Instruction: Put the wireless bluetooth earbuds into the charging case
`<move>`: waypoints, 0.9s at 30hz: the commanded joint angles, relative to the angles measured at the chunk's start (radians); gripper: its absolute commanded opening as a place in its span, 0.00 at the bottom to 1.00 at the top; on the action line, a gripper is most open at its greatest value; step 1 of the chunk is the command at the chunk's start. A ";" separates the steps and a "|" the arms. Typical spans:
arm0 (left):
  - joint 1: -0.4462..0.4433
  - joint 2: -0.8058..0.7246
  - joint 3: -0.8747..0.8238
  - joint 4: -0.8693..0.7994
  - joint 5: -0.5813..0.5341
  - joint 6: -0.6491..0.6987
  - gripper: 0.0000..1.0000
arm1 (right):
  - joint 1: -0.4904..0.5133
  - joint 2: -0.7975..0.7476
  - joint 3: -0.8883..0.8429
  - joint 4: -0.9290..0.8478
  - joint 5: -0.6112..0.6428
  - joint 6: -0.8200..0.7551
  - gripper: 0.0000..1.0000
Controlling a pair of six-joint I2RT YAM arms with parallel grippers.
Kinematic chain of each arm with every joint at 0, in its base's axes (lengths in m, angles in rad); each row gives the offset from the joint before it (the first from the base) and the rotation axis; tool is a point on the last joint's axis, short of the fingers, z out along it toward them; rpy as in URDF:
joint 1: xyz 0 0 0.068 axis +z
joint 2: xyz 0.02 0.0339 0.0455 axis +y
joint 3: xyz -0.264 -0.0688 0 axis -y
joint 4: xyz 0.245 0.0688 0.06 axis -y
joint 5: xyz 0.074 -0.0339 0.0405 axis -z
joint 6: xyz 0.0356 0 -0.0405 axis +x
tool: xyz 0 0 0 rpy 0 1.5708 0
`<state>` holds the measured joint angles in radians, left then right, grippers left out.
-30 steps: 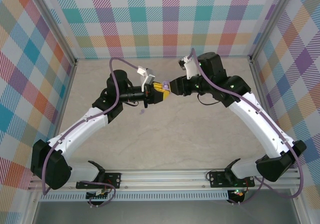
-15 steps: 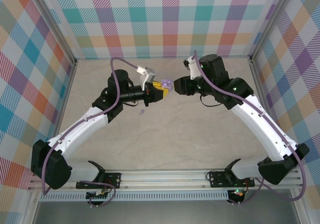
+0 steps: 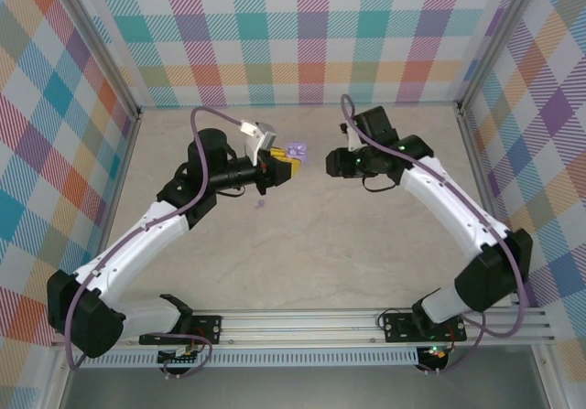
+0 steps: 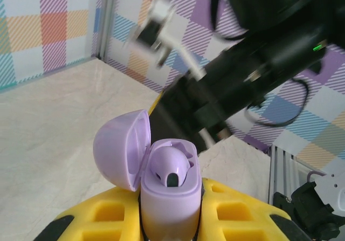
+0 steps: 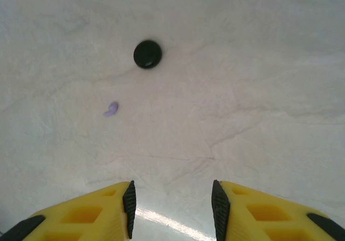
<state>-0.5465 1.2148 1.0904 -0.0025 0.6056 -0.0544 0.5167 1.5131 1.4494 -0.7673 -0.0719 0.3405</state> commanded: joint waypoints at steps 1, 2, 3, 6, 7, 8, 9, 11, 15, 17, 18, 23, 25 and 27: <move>0.008 -0.056 0.052 -0.051 -0.058 0.016 0.03 | 0.003 0.078 -0.011 0.058 -0.142 0.036 0.43; 0.009 -0.065 0.052 -0.060 -0.071 0.016 0.01 | 0.003 0.099 -0.013 0.074 -0.166 0.044 0.42; 0.012 -0.077 0.051 -0.070 -0.084 0.016 0.01 | 0.007 0.127 -0.015 0.093 -0.196 0.053 0.43; 0.027 -0.103 0.044 -0.085 -0.101 0.008 0.05 | 0.023 0.204 -0.006 0.129 -0.242 0.075 0.43; 0.033 -0.110 0.042 -0.089 -0.101 0.000 0.06 | 0.034 0.233 0.005 0.132 -0.254 0.082 0.43; 0.039 -0.114 0.042 -0.091 -0.096 -0.007 0.07 | 0.043 0.259 0.018 0.134 -0.263 0.087 0.43; 0.047 -0.120 0.042 -0.093 -0.086 -0.013 0.07 | 0.057 0.291 0.034 0.134 -0.265 0.093 0.42; 0.058 -0.123 0.044 -0.095 -0.058 -0.020 0.08 | 0.081 0.346 0.064 0.137 -0.266 0.110 0.42; 0.071 -0.122 0.055 -0.096 -0.016 -0.033 0.08 | 0.126 0.454 0.142 0.130 -0.270 0.142 0.41; 0.075 -0.121 0.060 -0.093 0.002 -0.034 0.08 | 0.146 0.504 0.189 0.120 -0.264 0.150 0.41; 0.074 -0.123 0.061 -0.091 0.009 -0.034 0.08 | 0.155 0.533 0.219 0.108 -0.263 0.153 0.41; 0.076 -0.124 0.072 -0.090 0.038 -0.032 0.09 | 0.195 0.654 0.355 0.054 -0.256 0.152 0.42; 0.076 -0.122 0.078 -0.093 0.045 -0.032 0.09 | 0.208 0.698 0.406 0.032 -0.255 0.154 0.41; 0.076 -0.121 0.081 -0.094 0.053 -0.030 0.09 | 0.216 0.737 0.454 0.009 -0.252 0.156 0.41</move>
<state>-0.4820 1.1076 1.1355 -0.1036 0.6209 -0.0818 0.7208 2.2101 1.8477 -0.6975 -0.3119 0.4847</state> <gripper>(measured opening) 0.212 0.415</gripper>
